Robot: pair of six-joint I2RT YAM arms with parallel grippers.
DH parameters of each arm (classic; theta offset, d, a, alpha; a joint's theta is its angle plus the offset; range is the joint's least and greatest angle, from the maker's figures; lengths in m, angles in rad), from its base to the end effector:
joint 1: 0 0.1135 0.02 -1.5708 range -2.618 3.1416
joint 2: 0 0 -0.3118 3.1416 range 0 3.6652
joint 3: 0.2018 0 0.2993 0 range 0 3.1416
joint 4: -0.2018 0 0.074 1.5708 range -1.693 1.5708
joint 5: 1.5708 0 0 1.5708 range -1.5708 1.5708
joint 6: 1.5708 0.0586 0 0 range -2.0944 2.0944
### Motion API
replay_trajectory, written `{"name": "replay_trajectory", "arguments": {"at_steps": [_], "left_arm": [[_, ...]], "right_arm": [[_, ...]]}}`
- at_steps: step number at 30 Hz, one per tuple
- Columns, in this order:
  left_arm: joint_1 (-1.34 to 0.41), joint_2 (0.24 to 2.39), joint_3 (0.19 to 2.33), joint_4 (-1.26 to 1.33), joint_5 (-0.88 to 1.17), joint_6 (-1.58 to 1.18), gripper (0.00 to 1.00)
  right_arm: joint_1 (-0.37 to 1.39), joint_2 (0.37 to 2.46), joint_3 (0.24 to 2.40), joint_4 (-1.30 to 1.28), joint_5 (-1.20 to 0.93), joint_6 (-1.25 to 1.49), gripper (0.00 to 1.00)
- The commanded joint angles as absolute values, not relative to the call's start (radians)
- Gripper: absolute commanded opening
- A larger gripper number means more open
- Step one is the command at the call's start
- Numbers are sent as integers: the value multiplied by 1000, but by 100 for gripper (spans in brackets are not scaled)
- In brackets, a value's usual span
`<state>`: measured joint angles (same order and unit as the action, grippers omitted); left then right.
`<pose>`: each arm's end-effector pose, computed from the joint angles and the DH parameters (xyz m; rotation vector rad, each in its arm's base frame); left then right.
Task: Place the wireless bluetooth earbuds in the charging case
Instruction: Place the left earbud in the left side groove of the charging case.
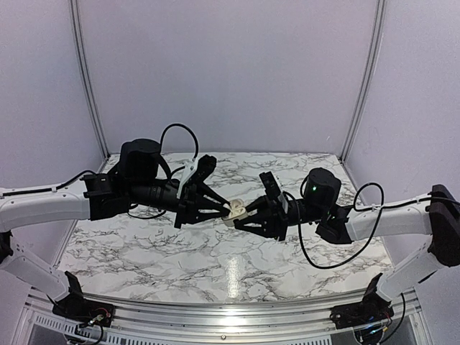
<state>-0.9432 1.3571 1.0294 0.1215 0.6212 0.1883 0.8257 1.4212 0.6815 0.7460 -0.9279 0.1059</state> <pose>0.1896 -0.3194 0.3557 1.3690 1.2752 -1.0823 0.1959 0.2815 0.2692 -1.2980 1.1958 1.4172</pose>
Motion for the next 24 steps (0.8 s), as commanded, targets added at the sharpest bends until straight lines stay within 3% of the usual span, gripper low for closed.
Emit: {"name": "replay_trajectory", "arguments": {"at_steps": [1,7,14,24], "left_arm": [[-934,1353,1039,33,628,207,4],[-936,1362,1045,11,624,226,8],[-937,1357,1052,2,606,229,25],[-938,1343,1061,2,571,223,33]], "right_arm": [[833,1391,693,830,-964,122,0],[832,1396,699,846,-980,137,0],[833,1406,700,865,-985,150,0],[831,1414,688,877,-975,153,0]]}}
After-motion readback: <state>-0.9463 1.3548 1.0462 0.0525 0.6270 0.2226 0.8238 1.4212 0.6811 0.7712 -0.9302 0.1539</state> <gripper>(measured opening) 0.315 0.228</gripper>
